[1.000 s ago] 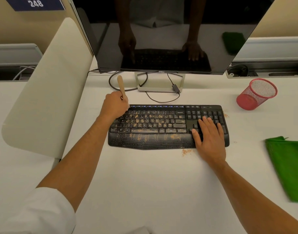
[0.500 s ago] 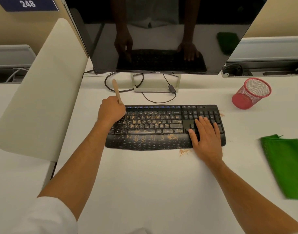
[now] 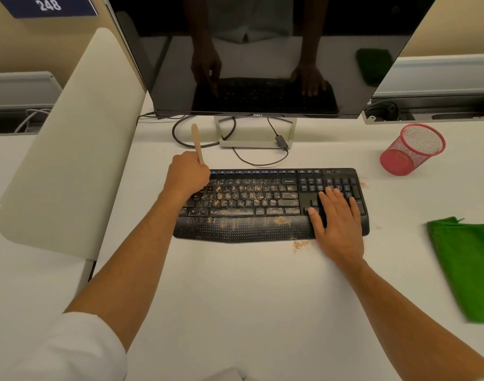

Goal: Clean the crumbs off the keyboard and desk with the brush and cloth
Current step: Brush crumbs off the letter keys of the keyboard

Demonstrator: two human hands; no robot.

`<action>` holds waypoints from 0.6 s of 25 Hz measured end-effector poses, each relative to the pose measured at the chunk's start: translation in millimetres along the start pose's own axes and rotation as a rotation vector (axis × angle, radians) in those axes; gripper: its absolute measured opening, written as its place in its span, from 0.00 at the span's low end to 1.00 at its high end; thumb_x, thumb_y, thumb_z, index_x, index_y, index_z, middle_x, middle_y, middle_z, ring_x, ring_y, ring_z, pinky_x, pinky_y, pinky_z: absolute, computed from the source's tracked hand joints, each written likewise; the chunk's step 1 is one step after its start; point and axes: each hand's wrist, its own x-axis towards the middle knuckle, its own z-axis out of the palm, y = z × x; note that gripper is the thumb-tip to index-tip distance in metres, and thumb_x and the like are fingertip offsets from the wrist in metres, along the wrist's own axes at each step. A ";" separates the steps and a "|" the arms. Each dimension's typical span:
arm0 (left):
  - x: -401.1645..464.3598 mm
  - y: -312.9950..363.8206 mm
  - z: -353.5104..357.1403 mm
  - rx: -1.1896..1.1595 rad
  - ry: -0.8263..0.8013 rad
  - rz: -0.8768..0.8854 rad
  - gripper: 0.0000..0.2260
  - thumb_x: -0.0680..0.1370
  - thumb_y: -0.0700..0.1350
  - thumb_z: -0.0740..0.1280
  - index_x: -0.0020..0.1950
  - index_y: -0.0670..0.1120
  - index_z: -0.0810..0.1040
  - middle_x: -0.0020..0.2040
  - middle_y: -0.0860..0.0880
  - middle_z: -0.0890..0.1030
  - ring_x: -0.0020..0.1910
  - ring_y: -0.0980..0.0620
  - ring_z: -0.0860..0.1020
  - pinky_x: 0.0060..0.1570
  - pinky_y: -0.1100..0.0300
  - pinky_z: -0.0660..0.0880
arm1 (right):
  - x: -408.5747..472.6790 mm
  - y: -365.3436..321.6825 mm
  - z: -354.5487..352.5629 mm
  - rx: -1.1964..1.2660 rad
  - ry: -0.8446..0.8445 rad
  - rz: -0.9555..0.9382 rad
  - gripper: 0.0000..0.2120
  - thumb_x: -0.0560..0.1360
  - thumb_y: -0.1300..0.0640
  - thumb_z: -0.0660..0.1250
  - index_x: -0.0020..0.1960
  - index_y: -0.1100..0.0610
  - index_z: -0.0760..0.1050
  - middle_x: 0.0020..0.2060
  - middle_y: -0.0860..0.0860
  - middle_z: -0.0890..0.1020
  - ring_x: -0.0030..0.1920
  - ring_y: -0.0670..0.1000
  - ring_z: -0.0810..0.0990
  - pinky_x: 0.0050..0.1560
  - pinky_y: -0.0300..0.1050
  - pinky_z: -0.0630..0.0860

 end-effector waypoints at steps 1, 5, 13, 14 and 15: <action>-1.9 0.6 2.6 -0.055 0.049 0.014 0.08 0.80 0.41 0.61 0.50 0.39 0.77 0.40 0.47 0.77 0.39 0.46 0.77 0.32 0.59 0.70 | -0.2 0.1 0.2 -0.002 0.003 0.000 0.30 0.83 0.39 0.48 0.76 0.56 0.67 0.75 0.53 0.69 0.79 0.52 0.59 0.80 0.51 0.45; -6.9 -6.1 15.1 -0.047 0.034 0.015 0.10 0.81 0.43 0.61 0.52 0.37 0.78 0.44 0.45 0.79 0.39 0.47 0.76 0.35 0.56 0.71 | 0.1 0.8 0.4 0.005 0.003 -0.002 0.30 0.83 0.39 0.49 0.76 0.56 0.67 0.75 0.53 0.69 0.78 0.52 0.60 0.80 0.52 0.46; 1.9 -2.9 2.3 -0.129 0.034 0.036 0.10 0.81 0.43 0.61 0.56 0.39 0.78 0.48 0.42 0.81 0.42 0.43 0.81 0.43 0.49 0.80 | 0.4 1.0 0.3 -0.002 0.012 -0.008 0.29 0.83 0.40 0.50 0.76 0.56 0.67 0.75 0.54 0.69 0.78 0.52 0.60 0.80 0.53 0.47; -2.2 -1.3 6.4 -0.133 0.047 0.034 0.11 0.81 0.43 0.61 0.57 0.39 0.77 0.48 0.44 0.80 0.42 0.44 0.81 0.41 0.51 0.79 | 0.5 1.2 0.3 -0.002 0.013 -0.008 0.29 0.83 0.40 0.50 0.75 0.56 0.67 0.75 0.54 0.69 0.78 0.52 0.61 0.80 0.53 0.47; -4.1 -2.0 11.0 -0.109 0.033 0.021 0.11 0.81 0.43 0.61 0.57 0.38 0.77 0.48 0.44 0.80 0.42 0.46 0.80 0.38 0.54 0.77 | 0.0 1.6 0.0 -0.001 0.012 -0.009 0.29 0.83 0.40 0.50 0.75 0.56 0.67 0.75 0.54 0.69 0.78 0.52 0.61 0.80 0.53 0.47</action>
